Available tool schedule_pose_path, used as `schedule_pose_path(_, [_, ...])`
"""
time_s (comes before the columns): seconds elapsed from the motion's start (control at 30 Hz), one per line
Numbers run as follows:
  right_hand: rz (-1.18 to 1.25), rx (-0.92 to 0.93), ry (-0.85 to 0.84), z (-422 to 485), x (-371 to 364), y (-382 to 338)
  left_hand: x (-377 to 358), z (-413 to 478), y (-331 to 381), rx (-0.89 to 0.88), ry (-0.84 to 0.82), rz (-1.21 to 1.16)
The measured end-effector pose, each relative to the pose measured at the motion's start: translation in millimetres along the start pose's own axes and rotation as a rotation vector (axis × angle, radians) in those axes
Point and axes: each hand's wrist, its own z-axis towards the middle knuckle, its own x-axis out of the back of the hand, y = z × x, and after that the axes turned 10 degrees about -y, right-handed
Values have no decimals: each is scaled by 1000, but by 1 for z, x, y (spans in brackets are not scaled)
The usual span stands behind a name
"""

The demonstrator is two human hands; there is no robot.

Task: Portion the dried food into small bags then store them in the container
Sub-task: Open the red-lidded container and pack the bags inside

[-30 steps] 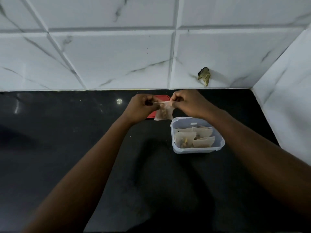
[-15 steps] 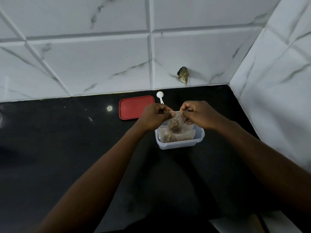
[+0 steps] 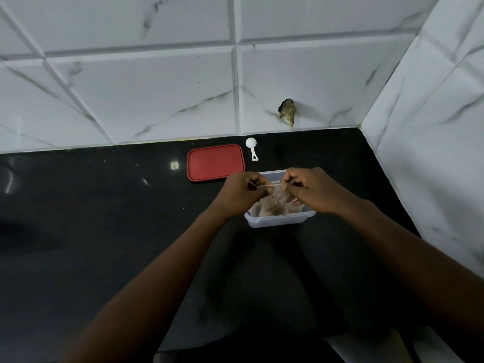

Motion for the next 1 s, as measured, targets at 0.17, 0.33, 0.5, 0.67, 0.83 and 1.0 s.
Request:
schedule_pose_path(0.17, [-12, 23, 24, 3, 3, 1, -1, 4, -2, 3, 55, -18])
schedule_pose_path(0.33, [-43, -6, 8, 6, -3, 4, -6, 4, -10, 27, 37, 2])
schedule_pose_path(0.5, [-48, -41, -49, 6, -9, 10, -13, 7, -20, 98, -8, 31])
schedule_pose_path(0.67, [-138, -42, -19, 13, -15, 25, -17, 14, -22, 114, -44, 106])
schedule_pose_path(0.83, [-224, -4, 151, 14, -23, 33, -24, 17, -24, 101, -63, 182])
schedule_pose_path(1.0, [-305, -56, 222, 13, -32, 36, -27, 26, -21, 143, -74, 301])
